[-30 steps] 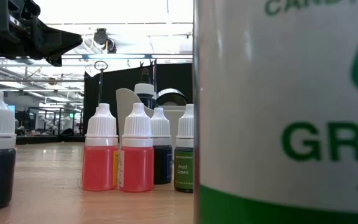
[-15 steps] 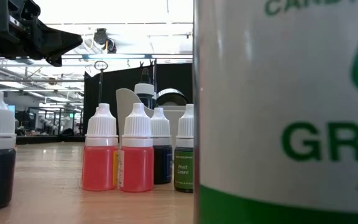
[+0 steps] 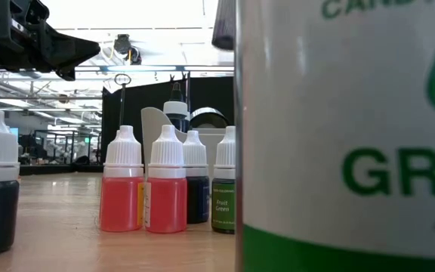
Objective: Pick & Place food coloring
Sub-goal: Put the large purple food coloring bottle into the gray bin
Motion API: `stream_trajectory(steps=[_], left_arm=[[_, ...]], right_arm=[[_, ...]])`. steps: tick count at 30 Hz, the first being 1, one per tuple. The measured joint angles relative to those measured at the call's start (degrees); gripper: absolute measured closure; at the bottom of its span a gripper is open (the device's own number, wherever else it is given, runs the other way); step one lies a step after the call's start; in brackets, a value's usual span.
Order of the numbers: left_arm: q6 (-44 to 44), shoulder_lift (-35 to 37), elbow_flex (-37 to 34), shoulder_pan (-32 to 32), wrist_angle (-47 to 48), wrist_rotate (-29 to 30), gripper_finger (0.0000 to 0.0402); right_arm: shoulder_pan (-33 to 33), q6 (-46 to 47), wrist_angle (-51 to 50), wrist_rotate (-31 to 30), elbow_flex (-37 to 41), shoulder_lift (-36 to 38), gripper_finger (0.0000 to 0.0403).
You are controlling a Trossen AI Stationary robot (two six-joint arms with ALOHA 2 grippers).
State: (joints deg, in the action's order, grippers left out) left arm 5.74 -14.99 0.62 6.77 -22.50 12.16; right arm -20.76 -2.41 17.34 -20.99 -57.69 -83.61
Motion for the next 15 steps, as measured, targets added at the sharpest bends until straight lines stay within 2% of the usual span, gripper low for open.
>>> stream_trajectory(steps=[7, 12, 15], left_arm=[[0.1, 0.0, 0.0, 0.0, 0.0, 0.0, 0.0364], [1.3, 0.0, 0.0, 0.0, 0.0, 0.0, 0.0364], [1.5, 0.0, 0.0, 0.0, -0.1, 0.0, 0.0364]], right_arm=[[3.2, 0.8, 7.3, 1.9, 6.1, -0.3, 0.0279], [4.1, 0.0, 15.0, 3.5, 7.6, -5.0, 0.0285], [4.5, -0.5, 14.7, 3.3, 7.6, -6.7, 0.0282]])
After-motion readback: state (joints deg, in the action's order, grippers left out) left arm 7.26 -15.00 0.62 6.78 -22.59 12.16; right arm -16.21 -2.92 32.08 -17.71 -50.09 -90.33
